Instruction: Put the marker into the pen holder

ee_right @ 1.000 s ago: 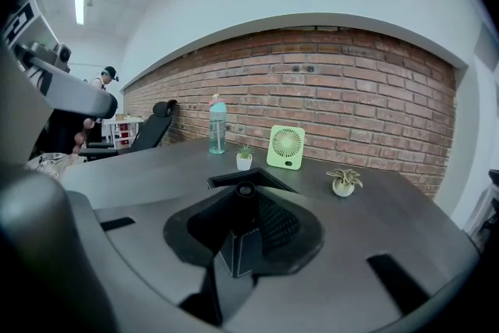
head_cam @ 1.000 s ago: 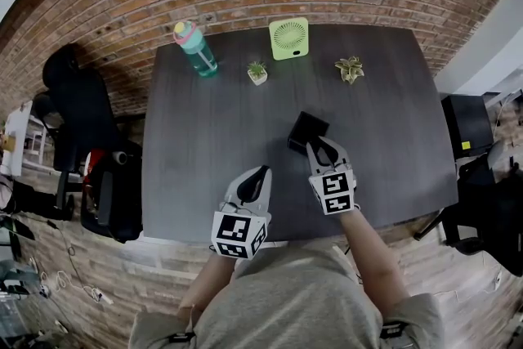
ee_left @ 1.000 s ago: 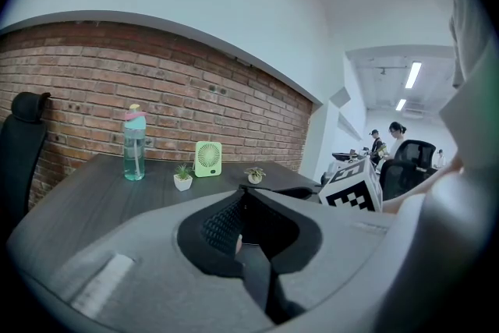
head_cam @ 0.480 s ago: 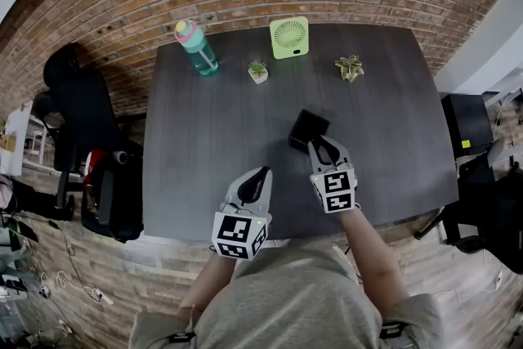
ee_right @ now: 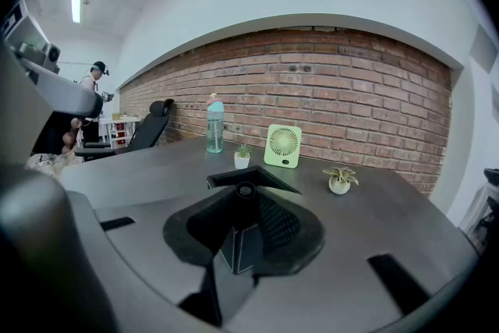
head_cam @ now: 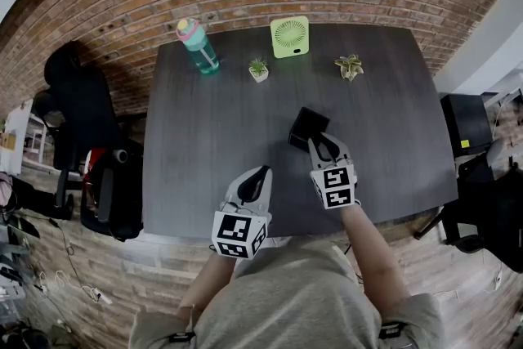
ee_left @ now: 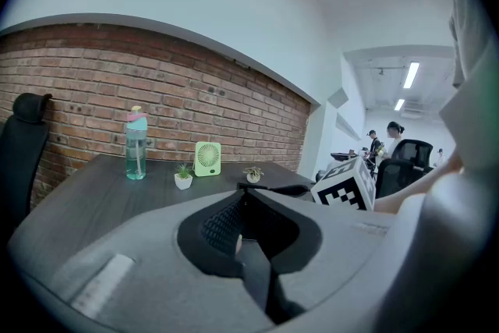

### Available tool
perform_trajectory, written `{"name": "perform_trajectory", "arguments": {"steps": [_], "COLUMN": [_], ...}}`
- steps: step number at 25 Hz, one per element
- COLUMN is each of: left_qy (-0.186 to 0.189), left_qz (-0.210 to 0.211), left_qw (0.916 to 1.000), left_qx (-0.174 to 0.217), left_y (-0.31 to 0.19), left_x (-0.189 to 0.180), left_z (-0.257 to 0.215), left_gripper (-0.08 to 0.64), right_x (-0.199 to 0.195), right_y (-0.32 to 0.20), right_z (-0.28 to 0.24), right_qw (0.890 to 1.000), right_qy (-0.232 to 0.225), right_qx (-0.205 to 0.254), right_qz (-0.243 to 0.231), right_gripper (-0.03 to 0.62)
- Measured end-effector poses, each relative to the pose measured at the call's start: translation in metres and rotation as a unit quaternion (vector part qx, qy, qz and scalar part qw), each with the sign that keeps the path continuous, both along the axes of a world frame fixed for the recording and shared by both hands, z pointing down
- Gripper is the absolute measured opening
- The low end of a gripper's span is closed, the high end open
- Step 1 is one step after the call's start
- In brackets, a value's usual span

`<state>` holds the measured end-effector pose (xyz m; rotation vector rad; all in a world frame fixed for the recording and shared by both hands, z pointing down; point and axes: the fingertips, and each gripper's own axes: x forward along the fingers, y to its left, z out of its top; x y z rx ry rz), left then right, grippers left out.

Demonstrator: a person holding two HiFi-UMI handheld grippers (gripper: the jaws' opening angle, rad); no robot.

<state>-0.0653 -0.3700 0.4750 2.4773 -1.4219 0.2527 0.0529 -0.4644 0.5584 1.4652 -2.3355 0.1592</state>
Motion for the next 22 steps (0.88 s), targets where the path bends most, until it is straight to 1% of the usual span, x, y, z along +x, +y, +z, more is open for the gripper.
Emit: {"name": "perform_trajectory", "arguments": {"steps": [5, 9, 16, 22], "left_qy": [0.000, -0.002, -0.002, 0.000], "left_qz": [0.001, 0.005, 0.009, 0.011], "left_qw": [1.0000, 1.0000, 0.9998, 0.9997], "left_qx": [0.003, 0.008, 0.018, 0.022], "left_y": [0.009, 0.021, 0.050, 0.079], "left_x": [0.000, 0.000, -0.003, -0.009], "left_z": [-0.001, -0.002, -0.005, -0.003], "left_gripper": [0.021, 0.021, 0.021, 0.021], "right_x": [0.000, 0.003, 0.003, -0.003], "right_y": [0.005, 0.017, 0.056, 0.095], "right_z": [-0.003, -0.010, -0.024, -0.041], "right_qw": [1.000, 1.000, 1.000, 0.999], "right_qy": [0.003, -0.004, -0.010, -0.013], "right_qx": [-0.003, 0.002, 0.018, 0.041], "right_qz": [-0.001, 0.003, 0.009, 0.011], "right_gripper": [0.092, 0.094, 0.094, 0.094]}}
